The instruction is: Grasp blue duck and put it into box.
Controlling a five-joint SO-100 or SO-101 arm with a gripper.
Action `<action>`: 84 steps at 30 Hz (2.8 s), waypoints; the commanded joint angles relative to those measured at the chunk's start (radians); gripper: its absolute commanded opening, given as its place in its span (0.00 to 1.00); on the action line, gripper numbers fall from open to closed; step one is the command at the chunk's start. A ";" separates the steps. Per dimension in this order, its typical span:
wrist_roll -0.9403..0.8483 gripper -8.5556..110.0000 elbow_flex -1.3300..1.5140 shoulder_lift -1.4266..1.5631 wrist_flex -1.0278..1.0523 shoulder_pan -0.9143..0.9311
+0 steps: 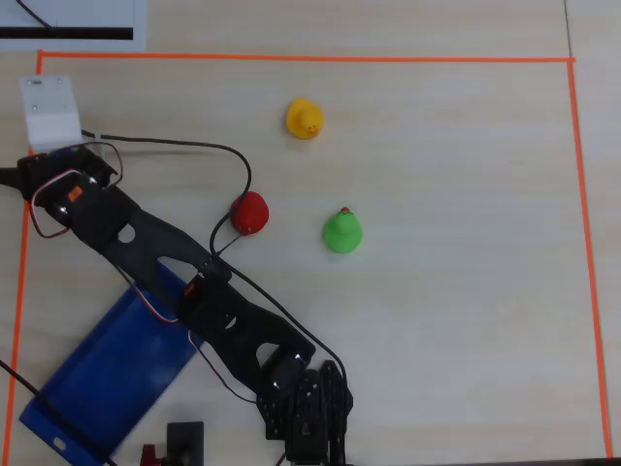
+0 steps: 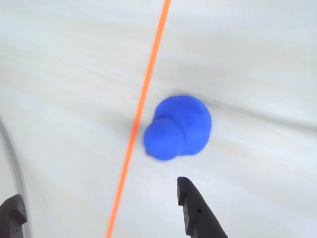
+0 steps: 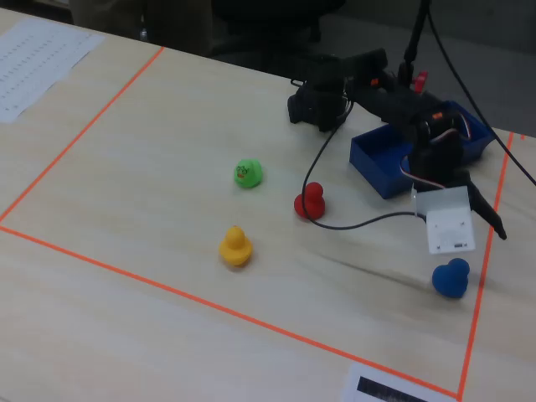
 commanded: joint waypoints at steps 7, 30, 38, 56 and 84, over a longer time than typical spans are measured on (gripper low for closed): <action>-0.008 0.40 -0.009 -0.031 -0.100 0.040; 0.049 0.38 -0.009 -0.114 -0.129 0.049; 0.066 0.37 -0.021 -0.132 -0.115 0.028; 0.098 0.07 -0.186 -0.169 0.040 0.052; 0.172 0.07 1.201 1.381 0.541 0.091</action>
